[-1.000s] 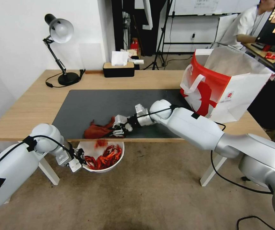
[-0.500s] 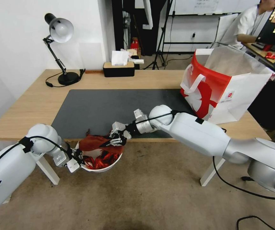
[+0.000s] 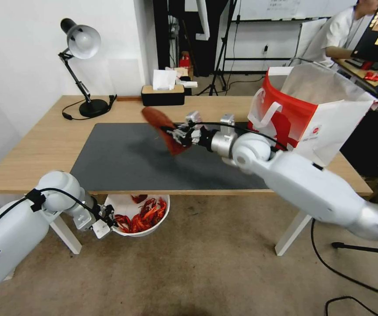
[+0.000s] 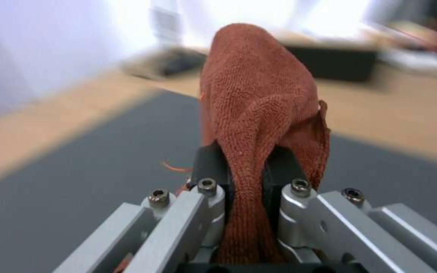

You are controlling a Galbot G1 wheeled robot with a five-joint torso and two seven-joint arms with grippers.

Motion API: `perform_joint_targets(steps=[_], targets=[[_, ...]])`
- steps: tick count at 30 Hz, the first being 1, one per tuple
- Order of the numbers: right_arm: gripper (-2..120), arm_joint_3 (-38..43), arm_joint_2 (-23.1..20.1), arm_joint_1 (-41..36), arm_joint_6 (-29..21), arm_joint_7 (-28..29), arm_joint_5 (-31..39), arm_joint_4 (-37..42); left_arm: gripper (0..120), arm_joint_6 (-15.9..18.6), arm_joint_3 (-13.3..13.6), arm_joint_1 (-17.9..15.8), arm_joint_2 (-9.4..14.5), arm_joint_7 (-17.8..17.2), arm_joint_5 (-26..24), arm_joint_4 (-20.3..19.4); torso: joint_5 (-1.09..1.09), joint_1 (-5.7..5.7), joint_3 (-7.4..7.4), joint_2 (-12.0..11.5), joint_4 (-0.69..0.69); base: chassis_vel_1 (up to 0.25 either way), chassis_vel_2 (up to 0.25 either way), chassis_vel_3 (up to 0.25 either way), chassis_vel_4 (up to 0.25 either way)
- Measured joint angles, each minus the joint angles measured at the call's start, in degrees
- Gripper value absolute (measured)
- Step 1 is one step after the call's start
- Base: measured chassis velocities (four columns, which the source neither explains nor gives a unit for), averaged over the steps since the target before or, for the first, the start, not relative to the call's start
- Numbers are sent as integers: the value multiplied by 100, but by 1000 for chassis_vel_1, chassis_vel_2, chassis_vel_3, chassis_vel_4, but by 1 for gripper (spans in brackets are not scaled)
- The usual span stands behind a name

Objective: Sweep shrimp from table into container with towel, then put container into takeout bag.

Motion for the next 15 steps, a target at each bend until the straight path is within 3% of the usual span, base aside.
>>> perform_joint_targets(steps=[2,4,7,13,15], targets=[[7,19,-36,-48,-82,345,86,83,0,0,0,1,6,0,-2,-4,0,0,0,0,0,0,0,0,0],[7,108,-139,-251,-317,1504,225,253,0,2,0,9,20,0,-5,-26,0,0,0,0,0,0,0,0,0],[7,209,-212,-430,-378,2012,162,269,0,7,0,16,25,0,-9,-50,0,1,0,0,-1,0,0,0,0],[7,540,-383,-939,-407,2379,98,372,0,91,25,27,32,13,-35,-97,0,1,0,0,0,0,0,0,0],[15,644,-476,-1082,-405,2373,76,489,0,94,30,27,38,16,-34,-102,0,0,0,0,0,0,0,0,0]])
